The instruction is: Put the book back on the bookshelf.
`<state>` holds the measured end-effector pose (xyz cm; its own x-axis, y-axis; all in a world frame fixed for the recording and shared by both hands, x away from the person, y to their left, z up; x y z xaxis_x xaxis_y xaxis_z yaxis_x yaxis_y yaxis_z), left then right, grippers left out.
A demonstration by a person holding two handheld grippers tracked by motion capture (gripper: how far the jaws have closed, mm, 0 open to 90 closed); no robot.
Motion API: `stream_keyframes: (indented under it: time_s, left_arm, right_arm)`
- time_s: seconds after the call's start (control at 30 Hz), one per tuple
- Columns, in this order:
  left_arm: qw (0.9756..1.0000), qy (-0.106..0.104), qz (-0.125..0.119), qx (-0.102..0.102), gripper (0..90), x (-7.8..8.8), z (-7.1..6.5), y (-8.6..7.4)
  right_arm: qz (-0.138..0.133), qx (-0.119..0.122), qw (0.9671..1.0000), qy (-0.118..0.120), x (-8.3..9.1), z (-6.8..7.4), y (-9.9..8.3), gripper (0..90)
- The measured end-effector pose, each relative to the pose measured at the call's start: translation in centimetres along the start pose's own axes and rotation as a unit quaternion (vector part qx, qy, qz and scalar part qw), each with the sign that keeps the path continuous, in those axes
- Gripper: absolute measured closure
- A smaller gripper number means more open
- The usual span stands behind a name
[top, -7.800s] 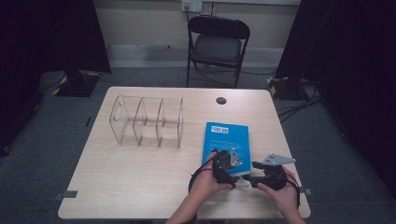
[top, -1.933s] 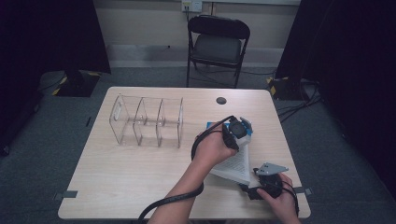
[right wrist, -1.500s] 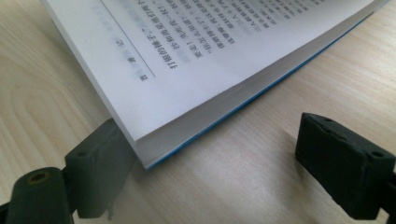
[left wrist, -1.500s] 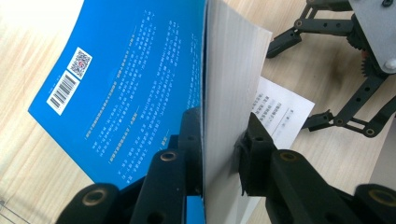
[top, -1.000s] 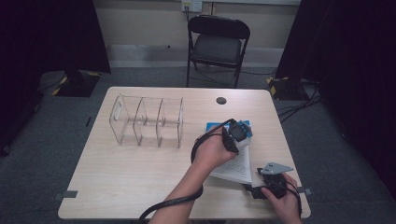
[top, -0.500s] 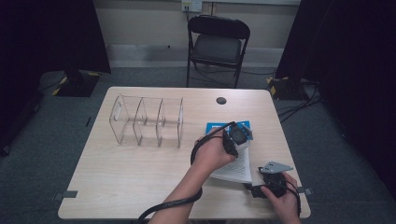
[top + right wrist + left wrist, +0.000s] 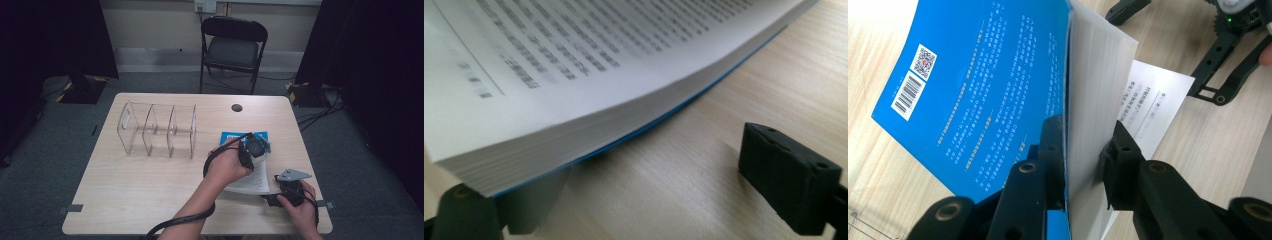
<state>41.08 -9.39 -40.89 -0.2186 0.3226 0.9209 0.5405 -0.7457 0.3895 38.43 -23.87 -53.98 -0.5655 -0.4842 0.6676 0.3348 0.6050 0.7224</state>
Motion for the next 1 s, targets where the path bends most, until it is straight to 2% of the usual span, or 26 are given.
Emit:
stream_keyframes:
  time_s: [0.07, 0.1, 0.13, 0.2, 0.23, 0.4, 0.43, 0.57, 0.63, 0.7, 0.77, 0.8, 0.83, 0.87, 0.9, 0.93, 1.0]
  left_arm:
    - [1.0000, -0.002, 0.000, 0.002, 74.1, -0.2, -0.1, -0.1]
    - [1.0000, 0.001, -0.002, -0.003, 74.1, -0.3, -0.1, -0.1]
    - [1.0000, -0.002, -0.002, 0.002, 74.1, -0.3, -0.2, -0.2]
    - [1.0000, 0.000, 0.005, -0.005, 74.3, -0.2, -0.2, -0.2]
    - [1.0000, -0.002, 0.003, -0.001, 74.3, -0.2, -0.4, -0.2]
    - [1.0000, -0.004, 0.000, -0.002, 74.4, 0.1, -0.6, -0.6]
    - [0.9999, -0.002, 0.001, -0.010, 74.4, 0.1, -0.5, -0.6]
    - [1.0000, -0.003, 0.000, -0.007, 74.4, 0.1, -0.7, -0.8]
    - [0.9999, -0.003, 0.000, -0.014, 74.4, 0.3, -0.7, -0.8]
    - [1.0000, -0.007, -0.003, -0.005, 74.4, 0.4, -1.0, -0.9]
    - [0.9999, -0.005, -0.004, -0.014, 74.4, 0.5, -1.0, -0.8]
    - [0.9999, -0.008, -0.005, -0.007, 74.4, 0.4, -1.2, -0.9]
    - [0.9998, -0.007, 0.000, -0.016, 74.4, 0.5, -1.2, -0.9]
    - [0.9999, -0.008, -0.006, -0.009, 74.4, 0.4, -1.3, -0.9]
    - [0.9999, -0.008, -0.003, -0.012, 74.4, 0.5, -1.3, -1.0]
    - [0.9999, -0.008, -0.010, -0.007, 74.4, 0.4, -1.4, -1.1]
    - [0.9999, -0.008, -0.006, -0.013, 74.4, 0.5, -1.3, -1.1]
  right_arm:
    - [-0.010, 0.008, 0.9999, -0.004, 0.0, 0.0, 0.2, 13.6]
    - [-0.011, 0.011, 0.9999, -0.005, 0.0, 0.0, 0.2, 13.6]
    - [-0.013, 0.015, 0.9998, -0.006, 0.0, 0.0, 0.3, 13.6]
    - [-0.020, 0.030, 0.9993, -0.014, 0.0, 0.1, 0.5, 14.5]
    - [-0.024, 0.037, 0.9988, -0.020, 0.0, 0.2, 0.6, 14.5]
    - [-0.029, 0.060, 0.9977, -0.009, -0.1, 0.5, 0.8, 14.9]
    - [-0.029, 0.064, 0.9974, -0.010, -0.1, 0.5, 0.8, 15.4]
    - [-0.028, 0.068, 0.9973, -0.003, -0.2, 0.6, 0.9, 18.5]
    - [-0.028, 0.059, 0.9979, -0.001, -0.2, 0.4, 0.8, 17.8]
    - [-0.022, 0.056, 0.9982, -0.001, -0.2, 0.2, 0.7, 17.3]
    - [-0.016, 0.058, 0.9982, -0.001, -0.3, 0.1, 0.6, 16.5]
    - [-0.015, 0.058, 0.9982, 0.003, -0.3, 0.1, 0.5, 15.9]
    - [-0.013, 0.061, 0.9981, 0.003, -0.3, 0.0, 0.5, 14.8]
    - [-0.011, 0.064, 0.9979, 0.001, -0.3, 0.0, 0.4, 14.0]
    - [-0.012, 0.065, 0.9978, 0.005, -0.3, 0.1, 0.5, 14.3]
    - [-0.012, 0.067, 0.9976, 0.004, -0.3, 0.1, 0.5, 13.7]
    - [-0.012, 0.069, 0.9976, 0.002, -0.3, 0.2, 0.5, 13.5]
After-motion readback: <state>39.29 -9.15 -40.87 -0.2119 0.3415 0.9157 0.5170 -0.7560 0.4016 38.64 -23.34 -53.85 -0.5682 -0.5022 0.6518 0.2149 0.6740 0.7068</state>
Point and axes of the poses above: each handheld gripper's, and its own axes: x roughly backward along the jaws, y roughly out of its top, z roughly to its left, the point moved 6 cm from there along -x, roughly forward along the jaws, and after that the axes turned 14 degrees about x, right-handed, at the moved point
